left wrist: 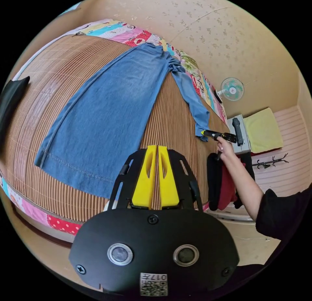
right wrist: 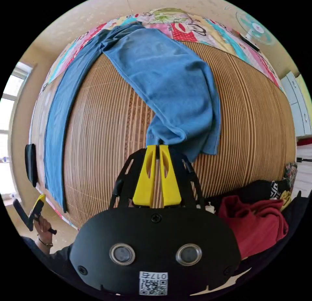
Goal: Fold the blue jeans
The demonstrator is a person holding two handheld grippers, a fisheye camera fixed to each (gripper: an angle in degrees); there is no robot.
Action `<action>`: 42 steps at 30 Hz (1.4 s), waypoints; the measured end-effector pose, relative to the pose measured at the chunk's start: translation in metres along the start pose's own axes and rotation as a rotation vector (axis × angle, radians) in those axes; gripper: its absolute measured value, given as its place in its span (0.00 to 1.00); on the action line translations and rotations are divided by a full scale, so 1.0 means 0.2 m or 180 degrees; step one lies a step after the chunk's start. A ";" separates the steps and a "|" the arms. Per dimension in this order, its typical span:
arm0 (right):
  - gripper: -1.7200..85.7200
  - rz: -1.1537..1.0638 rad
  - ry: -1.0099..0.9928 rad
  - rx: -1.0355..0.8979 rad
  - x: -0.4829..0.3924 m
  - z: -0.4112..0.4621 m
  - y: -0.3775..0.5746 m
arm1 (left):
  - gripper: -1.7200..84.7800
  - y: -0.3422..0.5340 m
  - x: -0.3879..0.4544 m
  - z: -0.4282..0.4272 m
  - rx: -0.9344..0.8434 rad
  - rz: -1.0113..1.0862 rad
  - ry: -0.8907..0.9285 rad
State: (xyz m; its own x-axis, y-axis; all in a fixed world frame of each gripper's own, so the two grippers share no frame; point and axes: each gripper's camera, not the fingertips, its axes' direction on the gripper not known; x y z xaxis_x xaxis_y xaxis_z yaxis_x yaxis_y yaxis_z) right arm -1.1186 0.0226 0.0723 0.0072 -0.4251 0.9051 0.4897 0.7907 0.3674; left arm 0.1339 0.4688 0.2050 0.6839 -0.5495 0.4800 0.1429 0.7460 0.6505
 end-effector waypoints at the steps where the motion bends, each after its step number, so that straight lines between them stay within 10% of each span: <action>1: 0.06 -0.0158 -0.0084 -0.0004 -0.07 -0.03 0.04 | 0.02 0.00 0.03 0.01 -0.0009 -0.0003 0.0049; 7: 0.05 -0.1017 -0.0826 -0.0112 -0.56 0.11 0.74 | 0.06 -0.02 0.02 0.11 -0.0252 0.0058 0.0186; 30: 0.06 0.1116 -0.1156 0.0425 -0.02 0.25 1.02 | 0.09 -0.21 0.07 0.58 -0.1000 0.0336 -0.0139; 37: 0.05 0.1520 -0.1517 0.1015 0.09 -0.10 1.26 | 0.01 -0.30 -0.27 0.37 -0.0865 0.0046 0.2469; 42: 0.05 0.1622 -0.1538 0.1090 0.33 -0.25 1.55 | 0.01 -0.23 -0.55 0.25 -0.0901 -0.0175 0.2477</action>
State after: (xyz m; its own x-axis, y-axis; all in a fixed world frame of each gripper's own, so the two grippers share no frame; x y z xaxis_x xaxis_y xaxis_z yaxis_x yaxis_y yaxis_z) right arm -0.9217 0.2175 0.2353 -0.2600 0.2040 0.9438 0.2310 0.9622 -0.1443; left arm 0.0157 0.4761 0.1510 0.9554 -0.2482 -0.1603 0.2942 0.8493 0.4384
